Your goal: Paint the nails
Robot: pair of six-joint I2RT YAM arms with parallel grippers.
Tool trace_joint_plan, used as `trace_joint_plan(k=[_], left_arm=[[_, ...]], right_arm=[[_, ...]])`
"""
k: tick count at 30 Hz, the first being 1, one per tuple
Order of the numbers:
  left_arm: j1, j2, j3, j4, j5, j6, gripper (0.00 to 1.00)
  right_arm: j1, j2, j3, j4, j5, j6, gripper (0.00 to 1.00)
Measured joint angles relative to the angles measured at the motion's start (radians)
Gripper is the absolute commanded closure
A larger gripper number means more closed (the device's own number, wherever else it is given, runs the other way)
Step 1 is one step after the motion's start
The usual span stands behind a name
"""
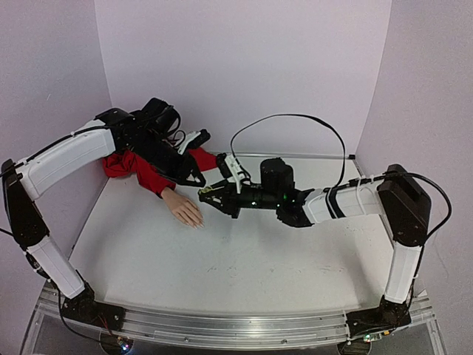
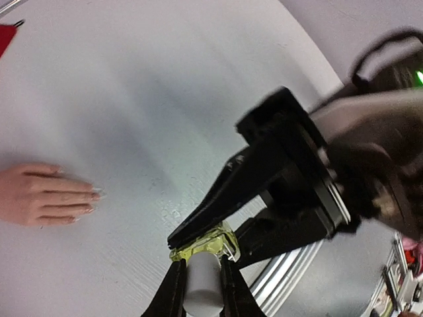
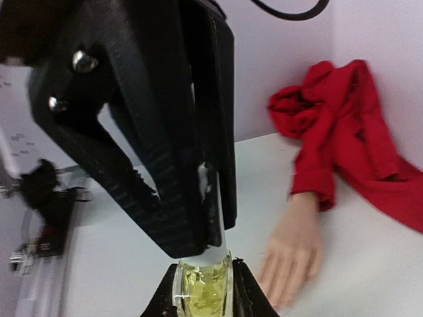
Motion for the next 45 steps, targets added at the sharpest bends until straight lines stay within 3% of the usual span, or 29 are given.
trace_joint_plan(k=[3, 7, 14, 17, 22, 28, 30, 31, 35, 39, 45], left_arm=[[0.001, -0.007, -0.016, 0.017, 0.131, 0.119, 1.0], [-0.011, -0.045, -0.026, 0.006, 0.315, 0.247, 1.0], [-0.057, -0.08, -0.017, -0.013, 0.482, 0.367, 0.98], [-0.061, -0.08, -0.008, -0.008, 0.496, 0.384, 0.86], [-0.096, -0.088, 0.008, 0.017, 0.431, 0.367, 0.52], [-0.106, -0.17, -0.043, 0.063, 0.309, 0.289, 0.3], [-0.105, -0.223, -0.09, 0.089, 0.28, 0.259, 0.07], [-0.103, -0.253, -0.113, 0.104, 0.27, 0.241, 0.02], [-0.101, -0.343, -0.167, 0.194, 0.233, 0.117, 0.03], [-0.102, -0.369, -0.17, 0.288, 0.083, -0.034, 0.06], [-0.1, -0.365, -0.169, 0.434, -0.088, -0.185, 0.18]], right_arm=[[-0.079, 0.0, 0.0, 0.017, -0.363, 0.14, 1.0], [-0.104, 0.0, 0.0, 0.146, -0.678, 0.399, 1.0], [-0.092, -0.002, 0.004, 0.364, -0.909, 0.688, 1.0], [-0.098, -0.023, -0.02, 0.392, -0.898, 0.718, 1.0], [-0.106, -0.105, -0.11, 0.432, -0.771, 0.669, 1.0], [-0.128, -0.252, -0.167, 0.369, -0.52, 0.437, 1.0], [-0.132, -0.3, -0.17, 0.327, -0.436, 0.369, 1.0], [-0.132, -0.325, -0.17, 0.302, -0.384, 0.335, 1.0], [-0.108, -0.374, -0.17, 0.217, -0.146, 0.211, 1.0], [0.009, -0.373, -0.167, 0.124, 0.203, 0.073, 1.0], [0.126, -0.313, -0.129, 0.06, 0.529, -0.032, 1.0]])
